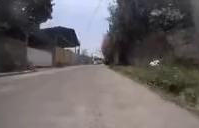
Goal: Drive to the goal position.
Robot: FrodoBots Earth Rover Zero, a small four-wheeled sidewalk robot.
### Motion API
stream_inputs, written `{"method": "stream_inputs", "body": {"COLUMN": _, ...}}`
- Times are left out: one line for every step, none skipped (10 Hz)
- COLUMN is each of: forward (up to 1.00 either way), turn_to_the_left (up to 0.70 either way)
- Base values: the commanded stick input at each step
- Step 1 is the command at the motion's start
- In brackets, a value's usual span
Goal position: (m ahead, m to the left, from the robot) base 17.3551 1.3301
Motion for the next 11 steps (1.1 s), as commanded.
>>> {"method": "stream_inputs", "body": {"forward": 1.0, "turn_to_the_left": 0.0}}
{"method": "stream_inputs", "body": {"forward": 1.0, "turn_to_the_left": -0.01}}
{"method": "stream_inputs", "body": {"forward": 1.0, "turn_to_the_left": -0.04}}
{"method": "stream_inputs", "body": {"forward": 1.0, "turn_to_the_left": -0.15}}
{"method": "stream_inputs", "body": {"forward": 1.0, "turn_to_the_left": -0.37}}
{"method": "stream_inputs", "body": {"forward": 1.0, "turn_to_the_left": -0.38}}
{"method": "stream_inputs", "body": {"forward": 1.0, "turn_to_the_left": -0.35}}
{"method": "stream_inputs", "body": {"forward": 1.0, "turn_to_the_left": -0.17}}
{"method": "stream_inputs", "body": {"forward": 1.0, "turn_to_the_left": 0.0}}
{"method": "stream_inputs", "body": {"forward": 1.0, "turn_to_the_left": 0.0}}
{"method": "stream_inputs", "body": {"forward": 1.0, "turn_to_the_left": 0.0}}
